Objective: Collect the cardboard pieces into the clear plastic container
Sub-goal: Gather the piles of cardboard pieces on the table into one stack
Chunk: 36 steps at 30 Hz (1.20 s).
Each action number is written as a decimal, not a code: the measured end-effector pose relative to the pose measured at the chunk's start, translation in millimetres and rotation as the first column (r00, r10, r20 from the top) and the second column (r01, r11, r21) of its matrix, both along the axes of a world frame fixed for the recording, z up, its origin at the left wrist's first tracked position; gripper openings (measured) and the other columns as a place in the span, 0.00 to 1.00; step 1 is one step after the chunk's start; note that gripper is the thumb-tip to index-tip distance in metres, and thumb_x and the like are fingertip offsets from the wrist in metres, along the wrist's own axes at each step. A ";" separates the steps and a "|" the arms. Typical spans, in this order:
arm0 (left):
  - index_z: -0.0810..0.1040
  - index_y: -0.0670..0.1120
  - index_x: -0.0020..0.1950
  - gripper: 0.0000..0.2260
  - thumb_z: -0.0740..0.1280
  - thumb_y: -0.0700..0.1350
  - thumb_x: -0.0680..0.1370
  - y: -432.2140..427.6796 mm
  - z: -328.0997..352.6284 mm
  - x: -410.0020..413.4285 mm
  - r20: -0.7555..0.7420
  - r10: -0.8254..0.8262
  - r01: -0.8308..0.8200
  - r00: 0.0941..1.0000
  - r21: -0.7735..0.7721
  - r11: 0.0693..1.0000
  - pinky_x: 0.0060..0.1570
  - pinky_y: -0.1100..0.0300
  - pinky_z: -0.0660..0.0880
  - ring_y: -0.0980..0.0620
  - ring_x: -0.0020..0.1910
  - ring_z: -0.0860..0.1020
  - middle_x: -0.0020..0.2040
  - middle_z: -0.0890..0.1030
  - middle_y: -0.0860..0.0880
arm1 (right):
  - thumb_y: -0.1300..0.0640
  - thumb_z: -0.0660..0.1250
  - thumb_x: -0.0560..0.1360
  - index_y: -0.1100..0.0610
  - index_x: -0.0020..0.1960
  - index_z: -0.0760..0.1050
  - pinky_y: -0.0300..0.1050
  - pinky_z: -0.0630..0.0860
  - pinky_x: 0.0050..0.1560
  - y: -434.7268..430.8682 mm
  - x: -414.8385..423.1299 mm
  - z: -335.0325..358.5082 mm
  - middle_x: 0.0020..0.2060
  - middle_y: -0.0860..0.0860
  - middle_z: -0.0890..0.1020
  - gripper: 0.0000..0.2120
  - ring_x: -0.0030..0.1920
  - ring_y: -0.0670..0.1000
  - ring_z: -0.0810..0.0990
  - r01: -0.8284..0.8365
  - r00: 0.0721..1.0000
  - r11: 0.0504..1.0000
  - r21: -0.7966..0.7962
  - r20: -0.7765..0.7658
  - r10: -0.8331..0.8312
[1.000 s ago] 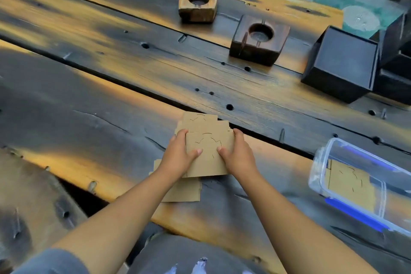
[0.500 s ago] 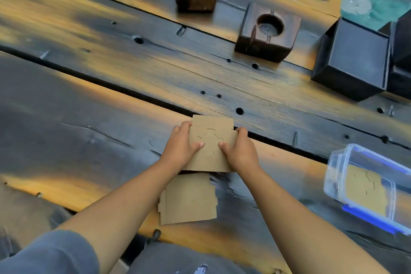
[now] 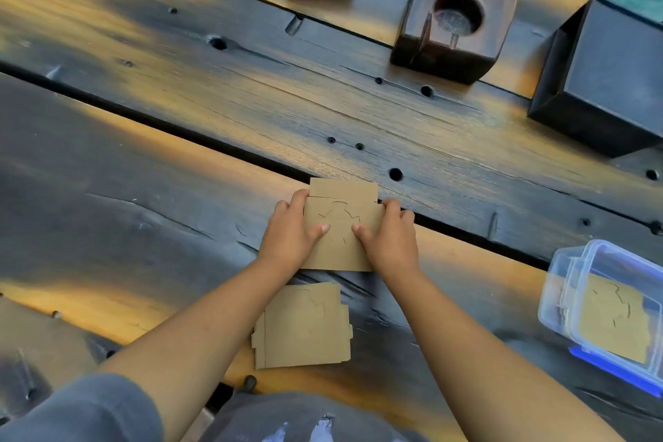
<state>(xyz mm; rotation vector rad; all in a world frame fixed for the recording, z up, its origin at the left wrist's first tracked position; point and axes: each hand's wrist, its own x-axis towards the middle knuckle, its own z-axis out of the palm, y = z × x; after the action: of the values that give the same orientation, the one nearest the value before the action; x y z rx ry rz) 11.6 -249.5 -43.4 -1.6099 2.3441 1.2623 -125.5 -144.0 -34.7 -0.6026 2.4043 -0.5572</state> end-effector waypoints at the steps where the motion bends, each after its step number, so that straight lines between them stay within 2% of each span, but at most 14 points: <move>1: 0.61 0.55 0.72 0.30 0.71 0.55 0.73 0.0 0.9 0.1 0.001 0.003 -0.003 1.000 0.006 1.000 0.59 0.48 0.73 0.44 0.62 0.72 0.62 0.73 0.45 | 0.46 0.72 0.70 0.53 0.64 0.64 0.56 0.74 0.58 0.8 -0.2 -0.4 0.58 0.57 0.71 0.28 0.59 0.60 0.73 -0.002 1.000 1.000 0.001 0.006 0.002; 4: 0.62 0.53 0.72 0.32 0.72 0.54 0.73 -1.8 3.2 0.0 -0.018 0.023 -0.022 1.000 0.040 0.999 0.56 0.52 0.71 0.45 0.62 0.73 0.63 0.73 0.45 | 0.46 0.72 0.70 0.54 0.65 0.64 0.57 0.74 0.58 3.3 -0.8 -0.7 0.59 0.57 0.73 0.29 0.59 0.60 0.74 0.003 1.000 1.000 -0.017 0.020 -0.003; 7: 0.61 0.50 0.72 0.33 0.72 0.55 0.72 -2.7 6.0 7.2 -0.051 0.083 -0.078 0.995 0.104 0.991 0.52 0.55 0.69 0.49 0.60 0.73 0.66 0.73 0.45 | 0.46 0.72 0.71 0.55 0.70 0.62 0.52 0.73 0.57 11.4 -1.5 1.9 0.62 0.56 0.73 0.34 0.60 0.58 0.74 0.051 0.998 0.997 -0.055 0.048 -0.048; 11: 0.60 0.48 0.75 0.34 0.72 0.55 0.74 -0.8 9.7 29.2 0.000 0.142 -0.140 0.990 0.151 0.979 0.53 0.55 0.71 0.47 0.60 0.75 0.63 0.75 0.45 | 0.47 0.70 0.73 0.56 0.68 0.66 0.47 0.72 0.50 31.5 -0.9 5.6 0.58 0.55 0.74 0.28 0.51 0.52 0.75 0.084 0.996 0.993 -0.078 0.047 -0.080; 15: 0.72 0.46 0.67 0.24 0.72 0.50 0.75 8.1 12.6 49.0 0.002 0.190 -0.188 0.982 0.172 0.967 0.49 0.57 0.71 0.50 0.51 0.77 0.52 0.78 0.48 | 0.51 0.69 0.74 0.58 0.59 0.72 0.48 0.75 0.49 48.2 1.4 7.2 0.52 0.54 0.79 0.18 0.50 0.54 0.78 0.103 0.994 0.993 -0.058 0.054 -0.100; 18: 0.76 0.45 0.61 0.17 0.72 0.47 0.75 17.9 15.8 55.0 -0.022 0.233 -0.222 0.972 0.230 0.948 0.52 0.49 0.78 0.48 0.49 0.79 0.48 0.80 0.47 | 0.54 0.68 0.74 0.55 0.50 0.73 0.48 0.76 0.45 54.7 5.8 9.5 0.44 0.52 0.81 0.08 0.46 0.54 0.79 0.106 0.991 0.993 -0.042 0.086 -0.103; 21: 0.76 0.46 0.55 0.11 0.72 0.45 0.75 26.6 19.1 54.8 -0.043 0.268 -0.244 0.962 0.300 0.922 0.54 0.43 0.78 0.45 0.49 0.81 0.46 0.81 0.46 | 0.57 0.68 0.73 0.54 0.46 0.73 0.43 0.71 0.38 57.5 10.6 11.9 0.38 0.47 0.80 0.04 0.43 0.53 0.79 0.127 0.983 0.991 -0.039 0.135 -0.121; 23: 0.76 0.47 0.53 0.09 0.72 0.44 0.75 30.1 20.2 53.8 -0.048 0.278 -0.252 0.959 0.296 0.921 0.54 0.44 0.79 0.44 0.48 0.82 0.46 0.81 0.45 | 0.58 0.68 0.73 0.54 0.46 0.74 0.42 0.68 0.37 57.8 12.9 14.1 0.37 0.47 0.79 0.04 0.43 0.53 0.78 0.138 0.981 0.990 -0.040 0.146 -0.131; 27: 0.75 0.46 0.52 0.09 0.71 0.42 0.75 33.9 25.2 51.8 -0.058 0.292 -0.271 0.955 0.234 0.934 0.50 0.48 0.79 0.45 0.46 0.81 0.44 0.81 0.44 | 0.60 0.67 0.72 0.55 0.49 0.74 0.44 0.72 0.42 57.4 14.7 18.9 0.39 0.50 0.81 0.07 0.43 0.55 0.79 0.164 0.975 0.985 -0.049 0.158 -0.154; 33: 0.71 0.45 0.51 0.09 0.70 0.40 0.75 32.7 32.8 47.2 -0.075 0.269 -0.258 0.960 0.130 0.958 0.37 0.58 0.72 0.49 0.41 0.77 0.39 0.77 0.49 | 0.61 0.68 0.71 0.54 0.48 0.72 0.42 0.70 0.35 55.0 14.8 23.5 0.37 0.50 0.80 0.08 0.39 0.52 0.78 0.155 0.977 0.983 -0.097 0.165 -0.137; 36: 0.71 0.48 0.50 0.10 0.71 0.41 0.75 26.4 35.2 44.8 -0.108 0.256 -0.244 0.960 0.112 0.963 0.37 0.61 0.70 0.53 0.38 0.74 0.38 0.75 0.49 | 0.60 0.68 0.71 0.53 0.47 0.71 0.44 0.73 0.36 49.9 10.2 26.3 0.36 0.50 0.80 0.08 0.37 0.52 0.78 0.172 0.976 0.977 -0.125 0.153 -0.152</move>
<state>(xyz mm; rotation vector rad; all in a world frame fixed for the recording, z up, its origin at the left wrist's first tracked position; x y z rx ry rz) 56.4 -223.1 -8.1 -1.8965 2.1544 1.5373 -115.2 -94.1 -8.4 -0.4102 2.3049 -0.8141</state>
